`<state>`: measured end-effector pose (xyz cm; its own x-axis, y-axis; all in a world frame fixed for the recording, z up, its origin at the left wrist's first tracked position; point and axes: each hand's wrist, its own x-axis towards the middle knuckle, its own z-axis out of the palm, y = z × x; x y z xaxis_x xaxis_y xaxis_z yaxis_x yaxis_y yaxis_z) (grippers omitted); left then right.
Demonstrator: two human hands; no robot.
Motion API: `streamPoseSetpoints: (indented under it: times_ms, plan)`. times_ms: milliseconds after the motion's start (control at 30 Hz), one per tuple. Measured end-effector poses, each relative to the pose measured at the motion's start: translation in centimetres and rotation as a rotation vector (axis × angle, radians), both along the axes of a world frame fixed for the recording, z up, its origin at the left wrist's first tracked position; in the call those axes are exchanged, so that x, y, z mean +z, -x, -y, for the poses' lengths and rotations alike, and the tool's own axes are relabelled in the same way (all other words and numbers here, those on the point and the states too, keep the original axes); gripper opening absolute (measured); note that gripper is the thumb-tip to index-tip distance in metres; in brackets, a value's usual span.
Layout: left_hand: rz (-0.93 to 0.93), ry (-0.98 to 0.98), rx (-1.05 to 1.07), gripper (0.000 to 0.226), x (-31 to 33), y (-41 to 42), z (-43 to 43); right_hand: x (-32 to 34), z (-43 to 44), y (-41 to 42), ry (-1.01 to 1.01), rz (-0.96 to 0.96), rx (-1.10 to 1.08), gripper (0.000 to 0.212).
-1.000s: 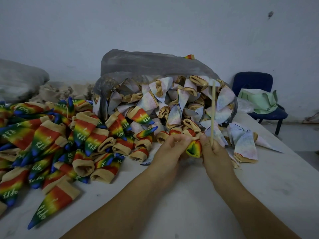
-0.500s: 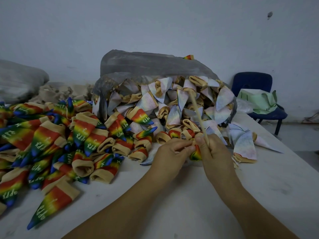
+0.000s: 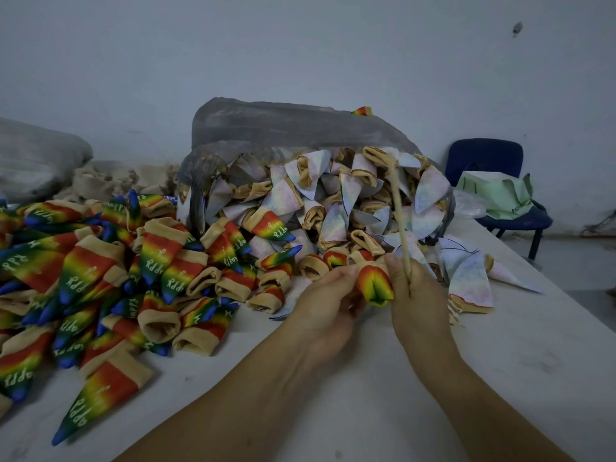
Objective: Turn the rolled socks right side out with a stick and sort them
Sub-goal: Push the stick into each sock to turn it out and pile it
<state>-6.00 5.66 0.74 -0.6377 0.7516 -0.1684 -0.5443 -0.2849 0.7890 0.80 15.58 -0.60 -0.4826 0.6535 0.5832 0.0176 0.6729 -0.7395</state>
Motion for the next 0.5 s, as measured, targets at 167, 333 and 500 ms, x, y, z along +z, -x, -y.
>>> streamPoseSetpoints:
  times_ms: [167, 333, 500]
  plan:
    - [-0.047, 0.021, 0.060, 0.014, 0.3, -0.1, 0.4, -0.2, -0.2, 0.3, 0.438, -0.010, 0.102, 0.038]
    - [-1.290, 0.150, 0.150, 0.059, -1.0, 0.0, 1.0, 0.0, -0.7, 0.1, 0.352, 0.113, 0.089, 0.038]
    - [-1.206, 0.177, 0.241, 0.024, -2.0, 0.4, 0.5, -0.1, 0.3, -0.3, 0.509, 0.152, 0.261, 0.050]
